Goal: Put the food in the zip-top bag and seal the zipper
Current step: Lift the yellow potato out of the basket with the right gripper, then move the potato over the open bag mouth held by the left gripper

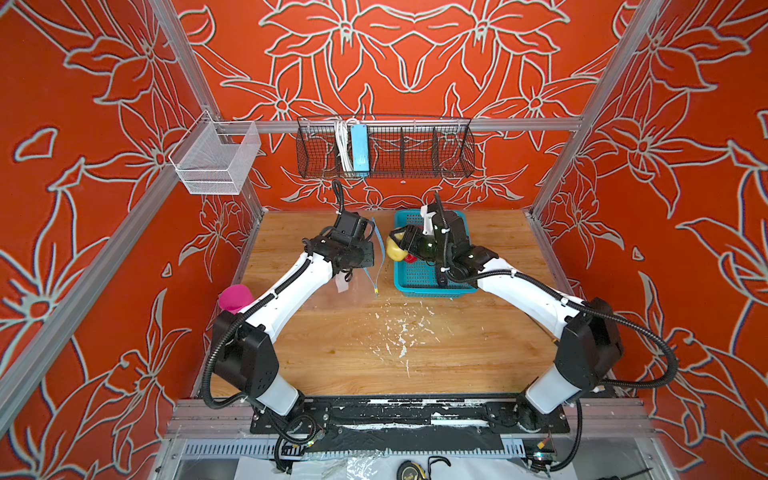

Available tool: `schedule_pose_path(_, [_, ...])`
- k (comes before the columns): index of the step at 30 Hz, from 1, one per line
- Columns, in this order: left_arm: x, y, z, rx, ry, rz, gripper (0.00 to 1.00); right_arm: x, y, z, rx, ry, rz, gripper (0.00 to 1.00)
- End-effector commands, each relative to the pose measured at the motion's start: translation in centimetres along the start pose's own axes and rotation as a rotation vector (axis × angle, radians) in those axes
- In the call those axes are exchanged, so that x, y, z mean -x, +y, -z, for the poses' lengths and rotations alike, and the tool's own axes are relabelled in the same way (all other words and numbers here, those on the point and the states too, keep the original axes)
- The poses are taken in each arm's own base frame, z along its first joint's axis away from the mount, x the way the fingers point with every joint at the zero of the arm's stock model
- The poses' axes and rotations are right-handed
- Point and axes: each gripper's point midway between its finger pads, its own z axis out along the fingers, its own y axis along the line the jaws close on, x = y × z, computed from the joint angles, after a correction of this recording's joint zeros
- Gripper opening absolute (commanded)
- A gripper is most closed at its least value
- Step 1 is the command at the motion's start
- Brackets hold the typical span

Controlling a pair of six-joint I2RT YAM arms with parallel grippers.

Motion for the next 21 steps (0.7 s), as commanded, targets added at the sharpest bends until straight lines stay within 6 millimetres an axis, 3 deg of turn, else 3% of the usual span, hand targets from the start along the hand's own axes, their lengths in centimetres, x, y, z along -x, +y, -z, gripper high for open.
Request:
schedule_pose_path(1, [0.6, 0.0, 1.3, -0.008, -0.027, 0.005, 0.00, 0.4, 1.8, -0.8, 0.036, -0.019, 0.022, 0.33])
schedule_pose_path(12, [0.5, -0.1, 1.4, -0.016, -0.028, 0.008, 0.00, -1.5, 3.2, -3.3, 0.023, 0.043, 0.042, 0.32])
schedule_pose_path(21, [0.4, -0.3, 1.2, -0.026, -0.016, 0.012, 0.00, -2.7, 2.9, -4.6, 0.011, 0.074, 0.042, 0.32])
